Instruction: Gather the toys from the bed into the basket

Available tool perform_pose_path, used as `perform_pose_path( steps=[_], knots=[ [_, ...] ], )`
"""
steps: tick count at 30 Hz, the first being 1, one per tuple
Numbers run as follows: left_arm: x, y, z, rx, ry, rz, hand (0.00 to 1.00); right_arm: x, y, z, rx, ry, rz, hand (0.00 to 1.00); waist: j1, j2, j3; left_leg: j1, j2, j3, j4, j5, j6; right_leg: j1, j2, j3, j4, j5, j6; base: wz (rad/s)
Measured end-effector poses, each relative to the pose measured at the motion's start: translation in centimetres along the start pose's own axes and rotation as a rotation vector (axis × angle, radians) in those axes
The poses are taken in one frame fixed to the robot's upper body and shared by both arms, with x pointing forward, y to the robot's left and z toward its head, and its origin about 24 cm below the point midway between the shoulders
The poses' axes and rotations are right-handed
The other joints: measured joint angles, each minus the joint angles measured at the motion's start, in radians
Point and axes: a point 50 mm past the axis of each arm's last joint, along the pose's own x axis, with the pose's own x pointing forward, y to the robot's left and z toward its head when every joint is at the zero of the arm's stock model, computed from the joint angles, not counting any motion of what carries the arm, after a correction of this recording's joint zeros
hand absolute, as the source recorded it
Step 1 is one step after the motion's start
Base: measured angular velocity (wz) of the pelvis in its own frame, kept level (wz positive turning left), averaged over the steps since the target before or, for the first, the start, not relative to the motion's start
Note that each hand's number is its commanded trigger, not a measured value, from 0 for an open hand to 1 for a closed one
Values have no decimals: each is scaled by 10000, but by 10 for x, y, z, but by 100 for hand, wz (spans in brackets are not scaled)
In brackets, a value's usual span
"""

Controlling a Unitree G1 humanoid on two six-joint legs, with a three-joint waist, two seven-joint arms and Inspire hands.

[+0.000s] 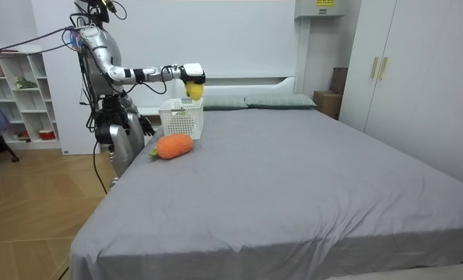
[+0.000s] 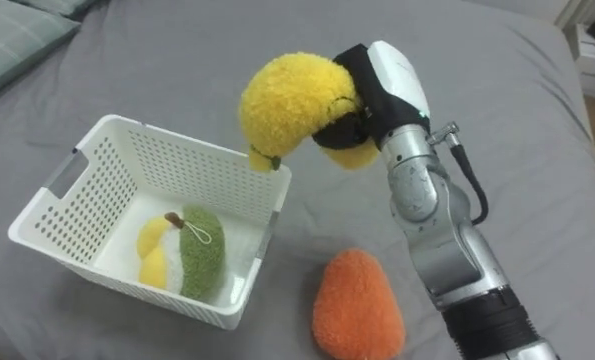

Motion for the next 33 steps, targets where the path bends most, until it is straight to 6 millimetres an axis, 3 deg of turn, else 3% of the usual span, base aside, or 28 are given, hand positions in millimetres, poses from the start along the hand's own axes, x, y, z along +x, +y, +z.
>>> perform_pose_path(
  steps=[13, 17, 18, 19, 20, 27, 33],
  knots=[
    [-1, 2, 8, 421, -495, 172, 0, 4, 29, 30, -578, -847, 1827, 100, 719, -193, 26, -148, -92, -388, 16, -4, 22, 5, -90, -471, 4, -18, 30, 7],
    [-1, 2, 8, 431, -450, 319, 0, 5, 36, 35, -427, -880, 1986, 100, 928, -209, 89, -190, -100, -470, 15, -8, 30, -9, -92, -546, -3, -18, 30, 6],
    [-1, 2, 8, 430, -441, 371, 0, 5, 38, 36, -389, -906, 2023, 71, 1001, -208, 101, -205, -105, -510, 7, -8, 31, -10, -92, -597, -8, -18, 30, 7],
    [-1, 2, 7, 441, -419, 398, 0, 5, 41, 38, -597, -931, 2102, 27, 1062, -207, 101, -207, -107, -537, 8, -9, 31, -5, -92, -671, -7, -18, 31, 9],
    [-1, 2, 7, 450, -385, 405, 0, 5, 43, 38, -706, -946, 2177, 0, 1086, -205, 103, -204, -106, -540, 9, -10, 33, -1, -93, -693, -7, -18, 30, 6],
    [-1, -1, 8, 528, -267, 332, 0, 5, 66, 24, -685, -41, 3033, 0, 1546, -173, 166, -206, -121, -542, 13, -25, 55, 8, -108, -726, -14, -18, 31, 0],
    [-2, -4, 4, 681, 87, 285, 0, 4, 70, 26, -693, 5, 3240, 0, 1563, -169, 168, -219, -123, -545, 27, -25, 55, 10, -113, -743, -10, -19, 31, 0]
  ],
)
